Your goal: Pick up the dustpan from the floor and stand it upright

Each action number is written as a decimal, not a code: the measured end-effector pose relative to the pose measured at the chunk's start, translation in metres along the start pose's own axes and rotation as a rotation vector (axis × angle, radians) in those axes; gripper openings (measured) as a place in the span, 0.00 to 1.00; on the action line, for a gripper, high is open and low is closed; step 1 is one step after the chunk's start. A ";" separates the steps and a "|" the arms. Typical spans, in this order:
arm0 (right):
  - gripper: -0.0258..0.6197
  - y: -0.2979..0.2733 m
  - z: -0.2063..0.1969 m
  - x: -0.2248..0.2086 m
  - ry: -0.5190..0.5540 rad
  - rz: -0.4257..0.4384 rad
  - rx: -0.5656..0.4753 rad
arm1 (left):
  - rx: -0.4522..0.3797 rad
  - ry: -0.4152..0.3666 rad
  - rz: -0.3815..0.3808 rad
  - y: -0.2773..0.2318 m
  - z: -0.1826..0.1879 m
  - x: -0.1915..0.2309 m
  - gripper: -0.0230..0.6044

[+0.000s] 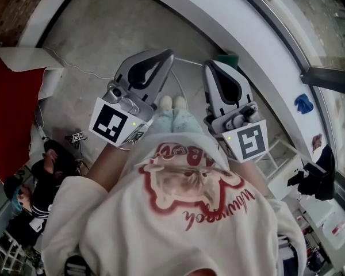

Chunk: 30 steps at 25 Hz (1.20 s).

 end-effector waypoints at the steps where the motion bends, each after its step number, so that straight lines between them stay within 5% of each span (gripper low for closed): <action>1: 0.08 -0.002 -0.006 0.000 0.011 0.014 0.004 | -0.007 -0.011 0.014 0.001 -0.002 0.007 0.07; 11: 0.10 -0.048 -0.121 0.006 0.078 0.162 0.175 | -0.010 0.050 0.124 0.001 -0.050 0.066 0.07; 13: 0.25 -0.063 -0.149 0.007 0.094 0.209 0.208 | -0.011 0.070 0.143 0.002 -0.065 0.078 0.07; 22: 0.29 -0.113 -0.289 0.026 0.200 0.425 0.329 | 0.027 0.145 0.183 0.020 -0.145 0.106 0.07; 30: 0.32 -0.136 -0.412 0.047 0.214 0.527 0.410 | 0.075 0.180 0.215 0.032 -0.225 0.133 0.07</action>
Point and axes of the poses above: the fingertips, and each gripper's own axes: y backward along the fingers, x to its left, z out of its top, the point moved 6 cm from there along y, backward along the fingers, and after that the axes turned 13 degrees about y, right-handed, at the moved point
